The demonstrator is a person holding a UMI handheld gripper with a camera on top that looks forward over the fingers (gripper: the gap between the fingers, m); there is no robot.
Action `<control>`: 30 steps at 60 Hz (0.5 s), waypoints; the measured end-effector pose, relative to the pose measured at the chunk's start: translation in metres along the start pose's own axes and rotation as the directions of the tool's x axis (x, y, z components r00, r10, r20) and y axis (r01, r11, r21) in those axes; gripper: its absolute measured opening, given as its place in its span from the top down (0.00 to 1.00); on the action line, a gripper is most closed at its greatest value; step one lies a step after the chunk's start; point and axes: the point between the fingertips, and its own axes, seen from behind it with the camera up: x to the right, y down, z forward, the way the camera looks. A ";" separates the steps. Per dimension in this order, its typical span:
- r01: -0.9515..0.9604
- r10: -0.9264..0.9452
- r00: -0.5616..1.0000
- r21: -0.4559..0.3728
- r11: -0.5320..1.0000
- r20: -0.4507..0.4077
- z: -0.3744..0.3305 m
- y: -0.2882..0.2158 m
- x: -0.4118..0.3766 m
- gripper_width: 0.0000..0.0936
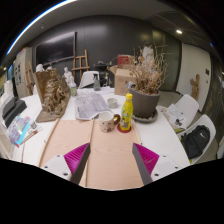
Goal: Pour water
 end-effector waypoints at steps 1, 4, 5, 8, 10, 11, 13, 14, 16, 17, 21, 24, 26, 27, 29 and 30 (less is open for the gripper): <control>-0.005 0.005 1.000 -0.004 1.000 0.004 -0.009 0.004 -0.006 0.08; -0.016 0.016 1.000 -0.019 1.000 0.013 -0.039 0.015 -0.023 0.08; -0.019 0.019 1.000 -0.024 1.000 0.013 -0.047 0.020 -0.028 0.08; -0.018 0.018 1.000 -0.027 0.999 0.007 -0.068 0.031 -0.038 0.08; -0.012 0.012 1.000 -0.024 1.000 -0.002 -0.081 0.036 -0.043 0.08; -0.007 0.007 1.000 -0.022 1.000 -0.005 -0.087 0.038 -0.046 0.08; 0.004 -0.004 1.000 -0.020 1.000 -0.012 -0.099 0.041 -0.049 0.08; 0.008 -0.008 1.000 -0.018 1.000 -0.019 -0.104 0.044 -0.051 0.08; 0.016 -0.016 0.999 -0.017 1.000 -0.028 -0.114 0.050 -0.055 0.08; 0.021 -0.021 0.999 -0.015 1.000 -0.030 -0.118 0.052 -0.057 0.08; 0.042 -0.043 0.999 -0.011 0.999 -0.031 -0.133 0.061 -0.064 0.08; 0.031 -0.032 0.999 -0.022 0.999 -0.026 -0.145 0.065 -0.067 0.08; 0.024 -0.025 0.999 -0.024 0.999 -0.021 -0.150 0.069 -0.070 0.08; 0.024 -0.024 0.999 -0.021 0.999 -0.022 -0.153 0.071 -0.070 0.08; 0.032 -0.032 0.999 -0.017 0.999 -0.030 -0.157 0.072 -0.070 0.08; 0.039 -0.040 0.999 -0.019 0.999 -0.033 -0.159 0.073 -0.069 0.08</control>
